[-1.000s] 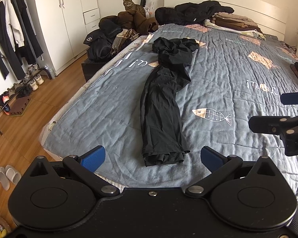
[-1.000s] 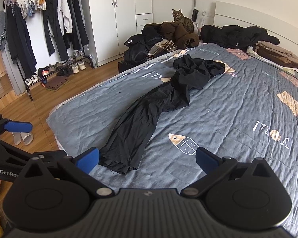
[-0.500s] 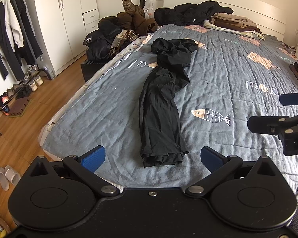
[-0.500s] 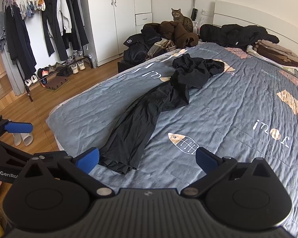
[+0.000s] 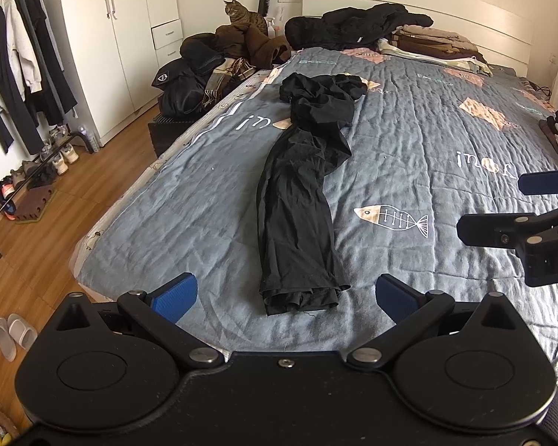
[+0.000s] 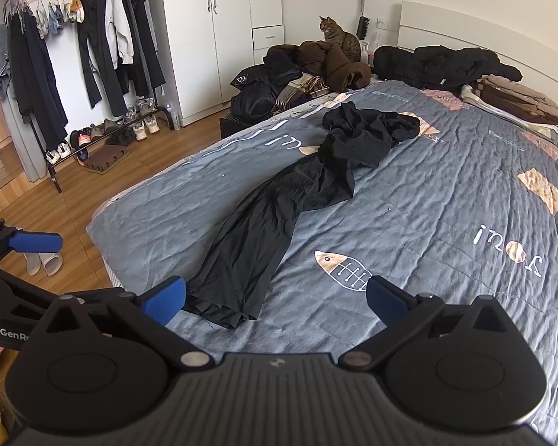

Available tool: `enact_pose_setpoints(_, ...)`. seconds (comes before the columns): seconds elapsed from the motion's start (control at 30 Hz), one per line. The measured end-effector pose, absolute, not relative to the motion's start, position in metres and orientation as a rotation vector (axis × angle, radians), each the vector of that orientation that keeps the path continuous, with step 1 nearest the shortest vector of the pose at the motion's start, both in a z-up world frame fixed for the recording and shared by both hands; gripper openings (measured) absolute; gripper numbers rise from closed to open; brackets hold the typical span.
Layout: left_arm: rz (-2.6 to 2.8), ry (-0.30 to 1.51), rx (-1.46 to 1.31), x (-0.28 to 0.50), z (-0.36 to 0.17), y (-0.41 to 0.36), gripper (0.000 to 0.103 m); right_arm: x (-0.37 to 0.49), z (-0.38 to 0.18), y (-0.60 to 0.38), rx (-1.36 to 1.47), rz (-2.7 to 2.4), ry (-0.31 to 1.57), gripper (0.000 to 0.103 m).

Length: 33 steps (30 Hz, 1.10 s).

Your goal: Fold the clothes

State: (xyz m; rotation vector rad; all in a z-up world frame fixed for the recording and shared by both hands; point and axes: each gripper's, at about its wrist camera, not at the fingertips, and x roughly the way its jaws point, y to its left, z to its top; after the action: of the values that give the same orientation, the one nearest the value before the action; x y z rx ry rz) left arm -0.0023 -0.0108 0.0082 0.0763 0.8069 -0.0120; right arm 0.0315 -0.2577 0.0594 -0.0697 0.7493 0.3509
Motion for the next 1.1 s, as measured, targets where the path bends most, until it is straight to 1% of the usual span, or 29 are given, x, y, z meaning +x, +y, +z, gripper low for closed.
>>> enact_pose_setpoints(0.77,-0.037,0.794,0.084,0.010,0.002,-0.015,0.103,0.038,0.057,-0.267,-0.043,0.336,0.744,0.103)
enact_pose_setpoints(1.1,-0.026,0.785,0.110,0.050,-0.005,-0.017,0.103,0.060,0.048,-0.293,0.021,0.298,0.743,0.103)
